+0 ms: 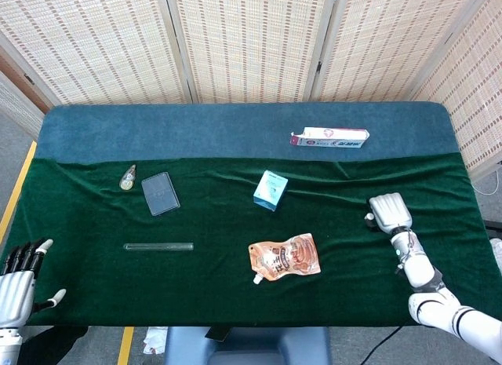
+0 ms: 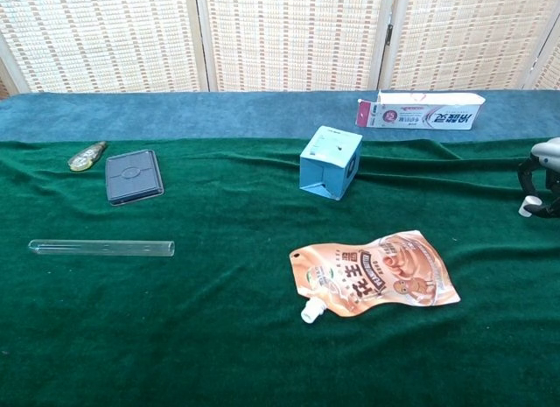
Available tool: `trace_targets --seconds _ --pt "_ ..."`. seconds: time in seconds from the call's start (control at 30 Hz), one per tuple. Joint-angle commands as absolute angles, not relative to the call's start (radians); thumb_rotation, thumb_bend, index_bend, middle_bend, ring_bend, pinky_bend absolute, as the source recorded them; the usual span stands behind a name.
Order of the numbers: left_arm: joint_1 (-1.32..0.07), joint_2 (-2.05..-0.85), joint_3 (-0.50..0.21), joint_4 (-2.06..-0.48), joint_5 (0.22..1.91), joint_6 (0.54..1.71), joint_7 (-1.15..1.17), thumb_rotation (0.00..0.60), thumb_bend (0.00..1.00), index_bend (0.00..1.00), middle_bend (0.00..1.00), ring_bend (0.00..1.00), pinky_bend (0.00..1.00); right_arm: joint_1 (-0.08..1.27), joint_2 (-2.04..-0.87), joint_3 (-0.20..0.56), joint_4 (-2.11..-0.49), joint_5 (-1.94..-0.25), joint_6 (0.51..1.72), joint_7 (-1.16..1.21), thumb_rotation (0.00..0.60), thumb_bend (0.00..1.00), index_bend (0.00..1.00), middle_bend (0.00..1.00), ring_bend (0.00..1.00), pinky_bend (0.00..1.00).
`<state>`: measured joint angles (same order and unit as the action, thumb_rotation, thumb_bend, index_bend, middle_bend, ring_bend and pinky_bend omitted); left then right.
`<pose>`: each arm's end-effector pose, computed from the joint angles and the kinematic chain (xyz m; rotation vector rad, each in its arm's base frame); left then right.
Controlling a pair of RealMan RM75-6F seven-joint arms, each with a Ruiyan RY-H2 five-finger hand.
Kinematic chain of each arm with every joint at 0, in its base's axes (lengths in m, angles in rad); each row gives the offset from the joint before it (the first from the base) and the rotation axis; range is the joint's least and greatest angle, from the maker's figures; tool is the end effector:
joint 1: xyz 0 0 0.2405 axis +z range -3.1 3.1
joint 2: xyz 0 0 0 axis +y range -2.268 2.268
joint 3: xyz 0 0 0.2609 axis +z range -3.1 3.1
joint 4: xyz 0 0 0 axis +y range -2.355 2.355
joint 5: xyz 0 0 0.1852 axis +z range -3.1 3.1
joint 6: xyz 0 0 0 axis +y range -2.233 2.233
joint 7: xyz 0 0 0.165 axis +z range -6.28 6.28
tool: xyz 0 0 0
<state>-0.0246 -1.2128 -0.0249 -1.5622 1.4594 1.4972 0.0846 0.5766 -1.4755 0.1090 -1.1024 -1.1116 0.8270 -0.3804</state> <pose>-0.3265 0.1765 0.1581 -1.3390 -0.9375 -0.7989 -0.3145 -0.3648 0.0563 1.7393 -0.8113 0.3840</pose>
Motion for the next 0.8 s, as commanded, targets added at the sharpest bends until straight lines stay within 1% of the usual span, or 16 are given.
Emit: trace_targets --seconds 0.03,0.2,0.3,0.4,0.47,0.53,0.57,0.6,0.67,0.7,0.73,0.8 --pt "-0.038 -1.200 -0.032 -1.574 1.464 1.485 0.079 0.600 0.19 0.13 0.11 0.05 0.00 0.572 -1.440 0.115 -1.159 -1.124 0.844 -0.357 0.474 0.67 0.64 0.95 1.00 0.96" --pt "-0.074 -1.185 -0.047 -1.570 1.479 1.456 0.069 0.600 0.19 0.15 0.11 0.06 0.00 0.552 -1.334 0.123 -1.330 -1.166 0.905 -0.329 0.476 0.73 0.67 0.96 1.00 0.97" --pt "-0.109 -1.174 -0.061 -1.570 1.490 1.425 0.065 0.600 0.19 0.17 0.11 0.09 0.00 0.535 -1.264 0.123 -1.441 -1.198 0.951 -0.322 0.476 0.74 0.68 0.96 1.00 0.97" --pt "-0.152 -1.170 -0.076 -1.559 1.492 1.379 0.056 0.600 0.20 0.19 0.15 0.15 0.00 0.514 -1.200 0.118 -1.538 -1.232 0.997 -0.313 0.475 0.75 0.68 0.96 1.00 0.97" --pt "-0.183 -1.177 -0.089 -1.542 1.487 1.344 0.051 0.600 0.21 0.22 0.21 0.22 0.04 0.497 -1.163 0.112 -1.595 -1.256 1.027 -0.306 0.475 0.75 0.68 0.96 1.00 0.97" --pt "-0.214 -1.183 -0.102 -1.526 1.481 1.311 0.053 0.600 0.21 0.25 0.26 0.27 0.11 0.484 -1.135 0.105 -1.638 -1.272 1.047 -0.301 0.476 0.75 0.68 0.96 1.00 0.97" --pt "-0.235 -1.187 -0.109 -1.520 1.476 1.288 0.063 0.600 0.21 0.26 0.31 0.31 0.19 0.476 -1.119 0.100 -1.661 -1.283 1.059 -0.299 0.476 0.74 0.69 0.96 1.00 0.97" --pt "-0.251 -1.192 -0.114 -1.517 1.474 1.270 0.072 0.600 0.21 0.27 0.33 0.34 0.23 0.470 -1.109 0.096 -1.675 -1.291 1.068 -0.299 0.476 0.75 0.69 0.96 1.00 0.97" --pt "-0.285 -1.211 -0.124 -1.506 1.459 1.229 0.087 0.600 0.21 0.30 0.41 0.42 0.38 0.456 -1.092 0.088 -1.698 -1.308 1.090 -0.300 0.477 0.75 0.69 0.96 1.00 0.97" --pt "-0.299 -1.221 -0.127 -1.497 1.453 1.211 0.093 0.600 0.21 0.30 0.43 0.44 0.42 0.451 -1.087 0.084 -1.705 -1.312 1.097 -0.302 0.476 0.75 0.69 0.96 1.00 0.97" --pt "-0.313 -1.231 -0.130 -1.489 1.445 1.193 0.100 0.600 0.21 0.30 0.48 0.47 0.48 0.446 -1.083 0.081 -1.711 -1.317 1.104 -0.303 0.477 0.75 0.69 0.96 1.00 0.97" --pt "-0.343 -1.253 -0.131 -1.478 1.432 1.152 0.139 0.600 0.21 0.31 0.54 0.52 0.56 0.436 -1.076 0.076 -1.720 -1.323 1.116 -0.301 0.477 0.75 0.69 0.96 1.00 0.97"
